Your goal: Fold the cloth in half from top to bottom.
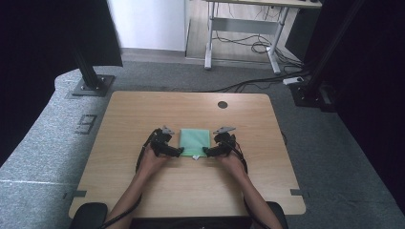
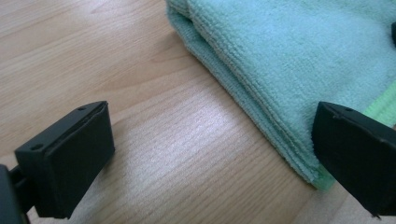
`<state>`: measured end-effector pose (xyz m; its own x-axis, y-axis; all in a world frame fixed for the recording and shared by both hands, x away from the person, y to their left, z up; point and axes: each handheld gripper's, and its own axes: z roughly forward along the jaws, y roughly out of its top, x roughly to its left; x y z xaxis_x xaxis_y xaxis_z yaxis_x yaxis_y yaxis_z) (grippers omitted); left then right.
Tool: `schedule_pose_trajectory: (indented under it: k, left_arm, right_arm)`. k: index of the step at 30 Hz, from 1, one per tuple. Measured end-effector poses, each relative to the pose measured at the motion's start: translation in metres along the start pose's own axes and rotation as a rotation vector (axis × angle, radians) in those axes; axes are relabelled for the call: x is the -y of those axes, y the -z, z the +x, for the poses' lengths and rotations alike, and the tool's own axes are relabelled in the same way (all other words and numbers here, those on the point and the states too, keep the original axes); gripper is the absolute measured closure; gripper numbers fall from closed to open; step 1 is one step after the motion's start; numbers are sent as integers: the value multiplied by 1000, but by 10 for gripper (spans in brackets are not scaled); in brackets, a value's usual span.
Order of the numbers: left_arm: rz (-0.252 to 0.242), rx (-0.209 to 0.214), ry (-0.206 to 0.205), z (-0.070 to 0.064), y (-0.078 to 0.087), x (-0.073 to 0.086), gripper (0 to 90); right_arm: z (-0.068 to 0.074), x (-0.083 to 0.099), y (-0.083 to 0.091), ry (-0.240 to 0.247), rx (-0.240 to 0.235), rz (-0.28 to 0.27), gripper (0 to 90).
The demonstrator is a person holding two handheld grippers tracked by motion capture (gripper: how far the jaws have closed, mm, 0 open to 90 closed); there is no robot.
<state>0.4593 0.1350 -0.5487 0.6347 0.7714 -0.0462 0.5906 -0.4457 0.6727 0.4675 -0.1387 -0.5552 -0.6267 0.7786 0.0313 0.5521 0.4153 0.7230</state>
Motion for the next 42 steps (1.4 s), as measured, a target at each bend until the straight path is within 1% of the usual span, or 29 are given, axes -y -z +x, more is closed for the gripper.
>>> schedule_pose_trajectory:
  k: [4, 6, 7, 8, 9, 10, 12, 15, 16, 17, 18, 19, 20, 21, 22, 23, 24, 26, 27, 28, 29, 33, 36, 37, 39, 42]
  left_arm:
    - [-1, 4, -1, 0, 0, 0, 2]
    - [-6, 11, -4, 0, 0, 0, 12]
    - [-9, 22, -11, 0, 1, 0, 19]
    - [-9, 22, -11, 0, 1, 0, 31]
    - [-18, 32, -17, 0, 2, 1, 31]
    - [-21, 29, -20, 0, 3, 1, 38]
    - [-22, 36, -16, 0, 6, 1, 36]
    - [-26, 45, -40, -3, 12, 0, 25]
    - [-25, 50, -50, -5, 15, 0, 19]
    - [-25, 50, -50, -5, 15, 0, 17]
    - [-27, 48, -62, -7, 19, -1, 16]
    - [-30, 46, -70, -8, 22, -1, 16]
    - [-34, 50, -81, -11, 28, -2, 15]
    - [-34, 50, -81, -11, 28, -2, 15]
    - [-46, 61, -85, -13, 35, -3, 15]
    - [-46, 61, -85, -13, 35, -3, 16]
    - [-55, 69, -90, -16, 43, -3, 15]
    - [-62, 72, -103, -19, 50, -4, 15]
    - [-62, 72, -103, -19, 50, -4, 14]
    - [-64, 70, -117, -22, 56, -4, 12]
    - [-64, 70, -117, -22, 56, -4, 10]
    - [-71, 69, -143, -27, 68, -2, 4]
    - [-74, 64, -159, -30, 75, 0, 0]
    - [-72, 60, -170, -31, 77, 1, 0]
    - [-75, 55, -179, -32, 82, 3, 0]
    - [-83, 50, -180, -32, 88, 8, 0]
  right_arm:
    - [-1, 0, 0, -1, -5, -2, 1]
    - [-1, 0, 1, -5, -14, -8, 13]
    - [-1, 0, 1, -9, -19, -12, 18]
    - [-1, 0, 1, -9, -19, -12, 18]
    - [-2, 0, 2, -16, -29, -17, 30]
    - [-3, 0, 3, -29, -45, -19, 55]
    - [-3, -1, 6, -31, -54, -18, 75]
    - [1, -4, 14, -6, -54, -17, 77]
    - [2, -5, 16, -5, -60, -23, 77]
    - [4, -6, 19, -1, -65, -29, 77]
    - [5, -7, 23, 7, -68, -32, 77]
    - [5, -7, 23, 7, -68, -32, 77]
    - [8, -8, 28, 12, -75, -34, 77]
    - [9, -9, 32, 20, -77, -37, 77]
    - [10, -9, 35, 26, -78, -41, 76]
    - [11, -9, 39, 30, -77, -48, 71]
    - [12, -10, 43, 32, -79, -53, 61]
    - [13, -10, 50, 33, -81, -60, 39]
    - [13, -10, 50, 33, -81, -60, 39]
    - [14, -11, 57, 41, -80, -70, 29]
    - [14, -11, 57, 41, -80, -70, 29]
    - [16, -10, 71, 52, -81, -71, 3]
    - [17, -9, 79, 64, -80, -76, 0]
    - [18, -8, 81, 66, -80, -77, 0]
    - [18, -7, 87, 75, -72, -82, 0]
    - [18, -3, 94, 83, -66, -87, 0]
